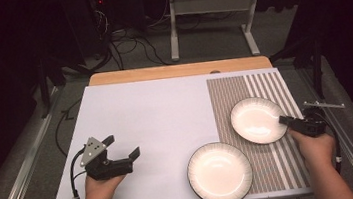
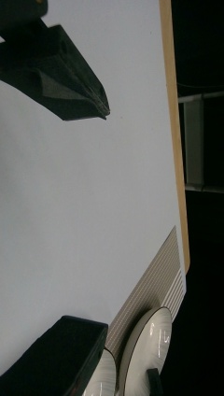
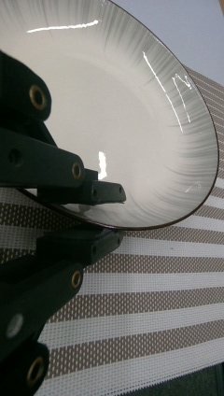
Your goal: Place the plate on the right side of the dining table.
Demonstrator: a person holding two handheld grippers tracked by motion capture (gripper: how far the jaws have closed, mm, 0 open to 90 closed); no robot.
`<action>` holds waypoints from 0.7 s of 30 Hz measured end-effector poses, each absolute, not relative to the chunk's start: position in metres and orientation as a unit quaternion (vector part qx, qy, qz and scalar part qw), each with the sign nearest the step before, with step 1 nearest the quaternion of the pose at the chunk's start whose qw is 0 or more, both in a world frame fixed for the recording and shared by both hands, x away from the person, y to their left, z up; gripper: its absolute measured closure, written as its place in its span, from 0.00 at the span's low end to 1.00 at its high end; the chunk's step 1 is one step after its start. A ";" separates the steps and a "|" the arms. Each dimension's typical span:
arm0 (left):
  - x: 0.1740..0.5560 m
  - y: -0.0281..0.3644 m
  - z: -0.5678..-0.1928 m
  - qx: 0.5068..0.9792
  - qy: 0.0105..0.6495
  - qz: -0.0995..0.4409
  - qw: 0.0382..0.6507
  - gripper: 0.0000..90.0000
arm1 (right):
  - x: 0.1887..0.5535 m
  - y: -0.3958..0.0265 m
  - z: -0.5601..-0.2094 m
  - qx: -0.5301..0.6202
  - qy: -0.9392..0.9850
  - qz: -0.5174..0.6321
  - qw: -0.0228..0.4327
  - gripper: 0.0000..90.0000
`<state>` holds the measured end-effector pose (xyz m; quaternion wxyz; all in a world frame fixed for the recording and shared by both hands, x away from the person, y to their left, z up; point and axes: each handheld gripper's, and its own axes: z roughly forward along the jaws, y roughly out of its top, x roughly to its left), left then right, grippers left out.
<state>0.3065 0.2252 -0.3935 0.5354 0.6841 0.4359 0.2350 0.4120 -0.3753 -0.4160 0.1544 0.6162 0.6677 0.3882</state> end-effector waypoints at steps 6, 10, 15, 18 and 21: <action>0.308 0.225 -0.394 0.685 0.437 0.233 0.534 0.01 | 0.412 -0.375 -0.418 0.615 0.667 0.387 0.163 0.89; 0.307 0.225 -0.396 0.687 0.438 0.234 0.530 0.01 | 0.409 -0.379 -0.415 0.609 0.666 0.387 0.188 0.80; 0.306 0.225 -0.397 0.692 0.435 0.238 0.525 0.01 | 0.400 -0.383 -0.407 0.598 0.664 0.395 0.214 0.62; 0.305 0.226 -0.397 0.690 0.435 0.234 0.529 0.01 | 0.393 -0.381 -0.402 0.581 0.670 0.408 0.218 0.56; 0.303 0.226 -0.396 0.690 0.433 0.236 0.530 0.01 | 0.386 -0.373 -0.396 0.559 0.679 0.419 0.227 0.50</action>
